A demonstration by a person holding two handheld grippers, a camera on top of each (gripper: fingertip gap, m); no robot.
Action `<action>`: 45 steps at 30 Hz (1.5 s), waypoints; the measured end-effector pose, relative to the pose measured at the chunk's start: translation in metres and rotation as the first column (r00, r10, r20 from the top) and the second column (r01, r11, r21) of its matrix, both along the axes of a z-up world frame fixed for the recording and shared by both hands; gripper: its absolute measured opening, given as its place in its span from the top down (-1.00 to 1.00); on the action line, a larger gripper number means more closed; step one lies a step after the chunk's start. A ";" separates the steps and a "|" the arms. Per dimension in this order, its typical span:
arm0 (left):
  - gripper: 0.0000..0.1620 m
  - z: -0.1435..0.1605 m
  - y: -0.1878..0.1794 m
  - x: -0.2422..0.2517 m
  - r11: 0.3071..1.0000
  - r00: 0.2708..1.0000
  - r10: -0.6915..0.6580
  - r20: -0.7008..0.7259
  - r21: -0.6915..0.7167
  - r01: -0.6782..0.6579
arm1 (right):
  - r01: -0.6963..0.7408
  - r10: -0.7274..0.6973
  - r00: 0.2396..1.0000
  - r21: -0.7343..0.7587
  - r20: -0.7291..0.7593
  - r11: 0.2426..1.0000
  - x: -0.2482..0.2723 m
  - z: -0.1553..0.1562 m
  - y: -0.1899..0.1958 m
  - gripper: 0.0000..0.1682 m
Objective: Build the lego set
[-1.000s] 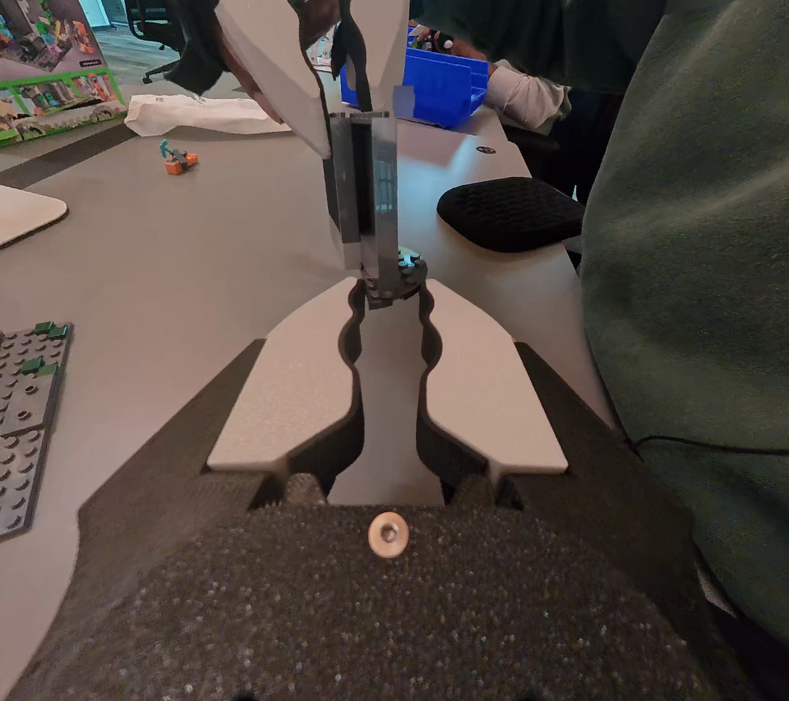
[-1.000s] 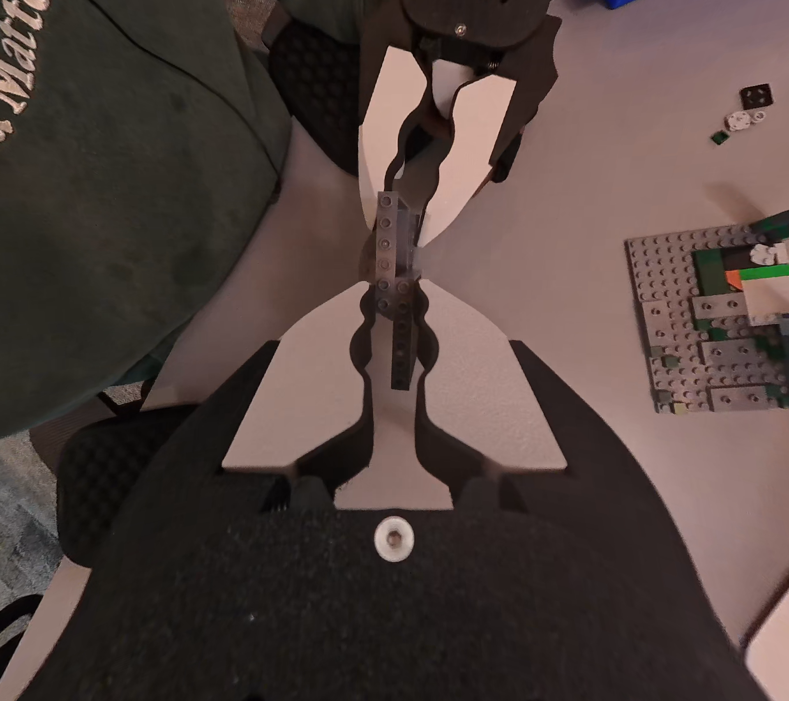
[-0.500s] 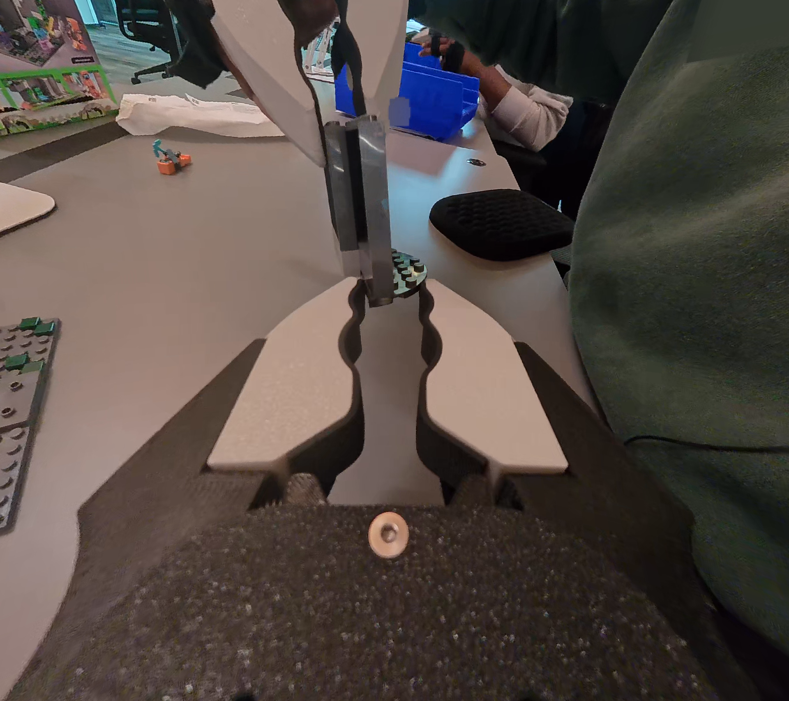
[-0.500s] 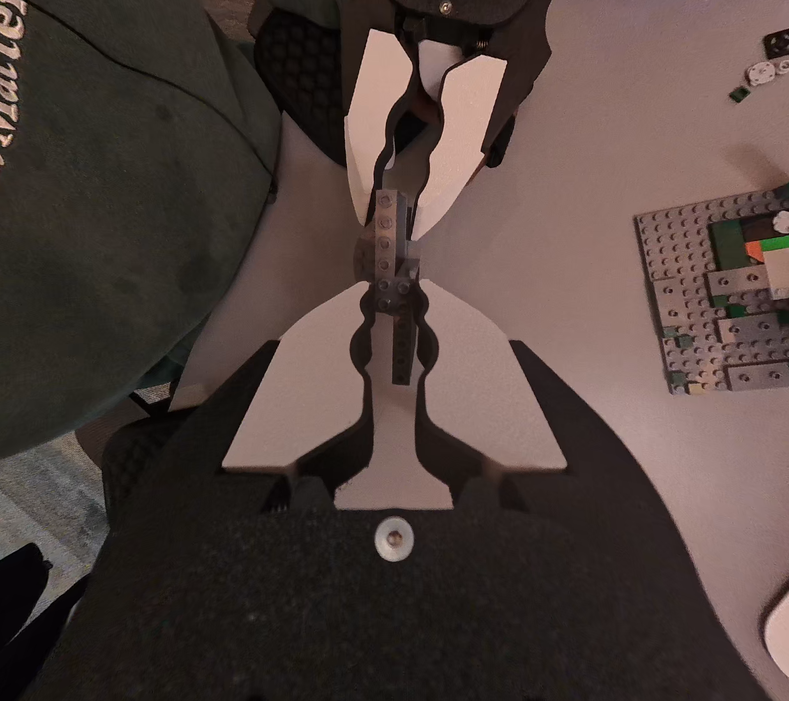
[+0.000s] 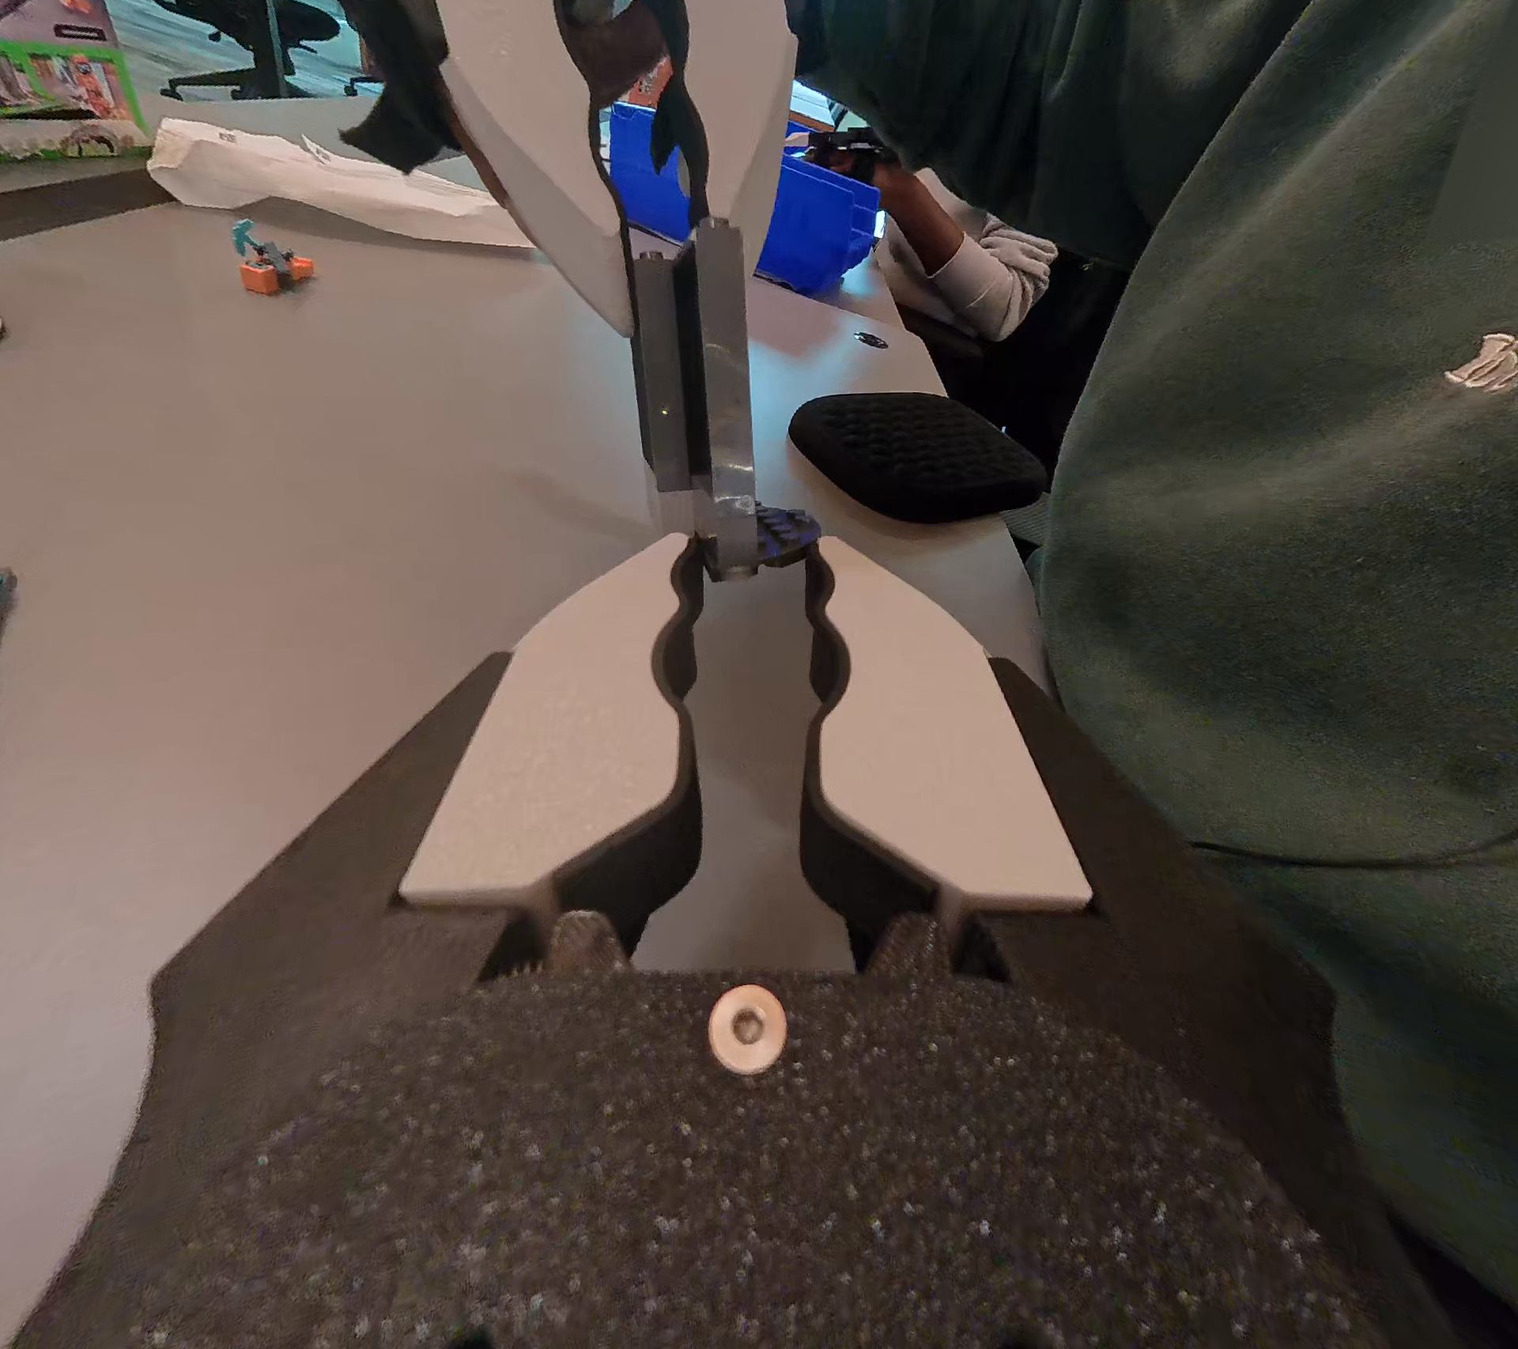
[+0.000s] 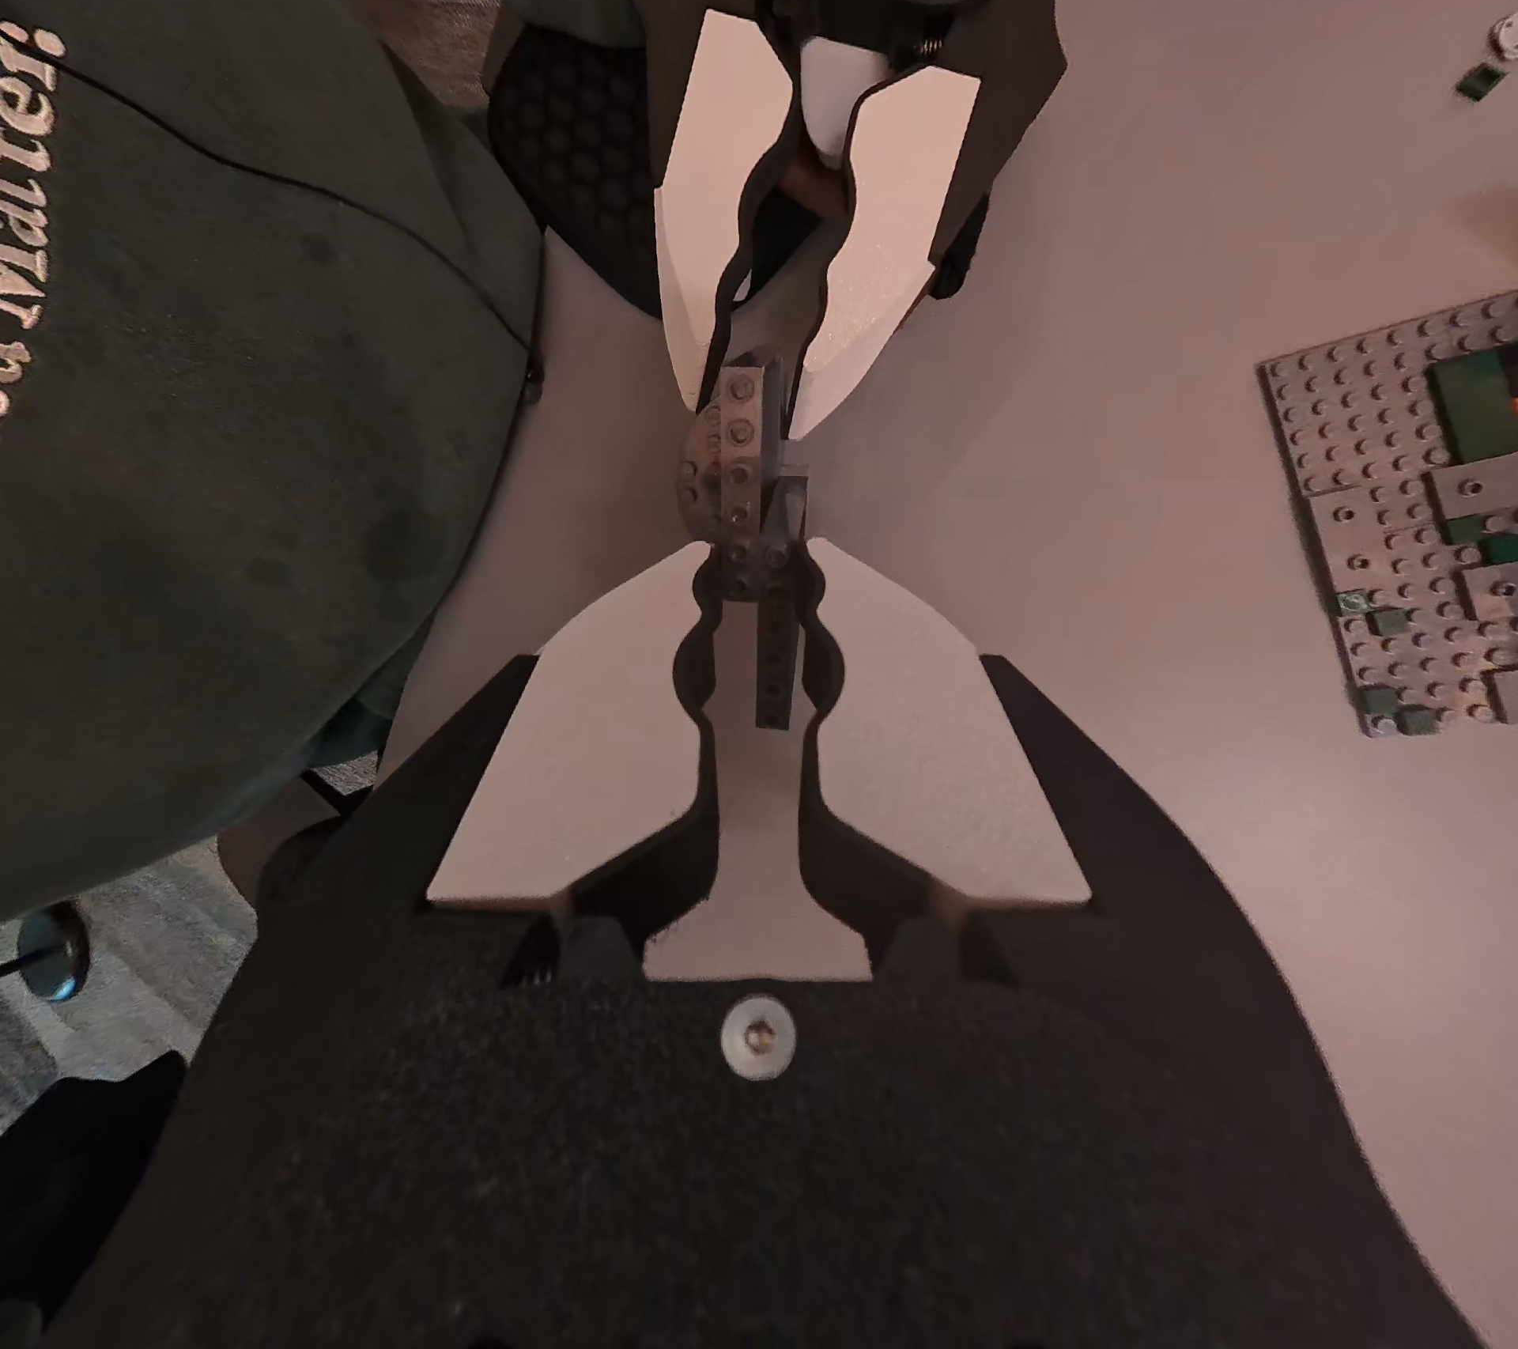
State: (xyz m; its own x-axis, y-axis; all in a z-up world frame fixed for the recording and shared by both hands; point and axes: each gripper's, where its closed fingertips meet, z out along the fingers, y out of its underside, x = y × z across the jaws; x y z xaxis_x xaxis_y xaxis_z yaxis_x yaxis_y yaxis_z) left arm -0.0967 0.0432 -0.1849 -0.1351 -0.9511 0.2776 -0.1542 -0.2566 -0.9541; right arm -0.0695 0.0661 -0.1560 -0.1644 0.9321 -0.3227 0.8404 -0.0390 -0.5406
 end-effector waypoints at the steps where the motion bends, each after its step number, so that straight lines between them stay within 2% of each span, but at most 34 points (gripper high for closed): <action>1: 0.71 0.000 0.000 0.000 1.000 1.000 -0.001 0.001 -0.003 0.001 | 0.002 -0.003 1.000 -0.003 -0.003 1.000 0.000 0.000 0.000 0.81; 13: 0.71 0.010 -0.001 -0.001 0.998 0.998 -0.029 0.057 -0.059 0.032 | 0.001 -0.007 0.996 -0.065 -0.090 0.998 0.004 0.003 -0.008 0.80; 23: 0.72 0.014 -0.008 0.004 0.992 0.995 -0.082 0.063 -0.092 0.087 | 0.013 -0.026 0.991 -0.095 -0.134 0.995 0.002 -0.010 -0.018 0.75; 31: 0.72 0.013 -0.007 0.009 0.986 0.993 -0.106 0.044 -0.123 0.111 | 0.128 -0.145 0.966 -0.093 -0.214 0.987 0.004 -0.019 -0.015 0.80; 34: 0.72 0.012 -0.001 0.010 0.980 0.995 -0.093 0.045 -0.172 0.100 | 0.228 -0.241 0.933 -0.081 -0.268 0.970 0.005 -0.021 -0.011 0.80; 38: 0.72 0.020 0.007 0.013 0.968 0.993 -0.076 0.093 -0.233 0.096 | 0.362 -0.388 0.845 -0.140 -0.369 0.922 0.006 -0.018 -0.007 0.80; 44: 0.74 0.038 0.006 0.024 0.961 0.983 -0.096 0.160 -0.242 0.133 | 0.383 -0.465 0.737 -0.265 -0.491 0.885 0.010 -0.004 -0.011 0.80; 45: 0.85 0.039 0.006 0.026 0.963 0.982 -0.094 0.162 -0.234 0.131 | 0.373 -0.464 0.726 -0.277 -0.508 0.886 0.010 -0.001 -0.014 0.80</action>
State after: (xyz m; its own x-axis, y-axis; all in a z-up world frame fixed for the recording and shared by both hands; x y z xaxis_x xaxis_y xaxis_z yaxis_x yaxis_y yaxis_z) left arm -0.0706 0.0489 -0.1457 -0.2948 -0.8337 0.4670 -0.0571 -0.4725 -0.8795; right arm -0.0600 0.0526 -0.1569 0.0415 0.8982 -0.4377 0.2826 -0.4307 -0.8571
